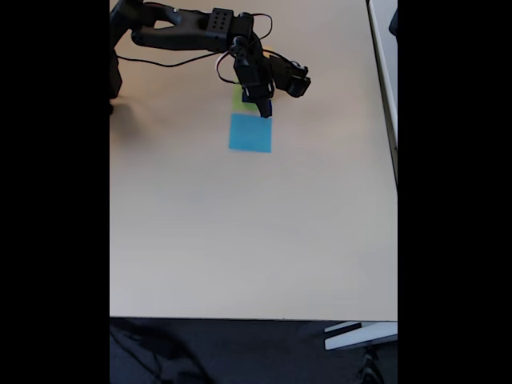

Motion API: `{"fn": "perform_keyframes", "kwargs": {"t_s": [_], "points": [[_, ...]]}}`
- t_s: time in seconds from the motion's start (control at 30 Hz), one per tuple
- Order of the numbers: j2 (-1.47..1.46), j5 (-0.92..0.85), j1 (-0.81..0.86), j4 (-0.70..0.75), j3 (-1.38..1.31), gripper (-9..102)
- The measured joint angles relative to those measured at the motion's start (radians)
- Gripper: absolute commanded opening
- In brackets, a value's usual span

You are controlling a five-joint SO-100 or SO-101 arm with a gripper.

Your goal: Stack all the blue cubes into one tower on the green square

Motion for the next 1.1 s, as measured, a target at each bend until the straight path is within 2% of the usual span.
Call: {"fn": "perform_keyframes", "kwargs": {"t_s": [0.5,1.1], "points": [[0.002,0.006,0.043,-0.187,0.238,2],[0.002,0.018,0.040,-0.212,0.290,6]]}}
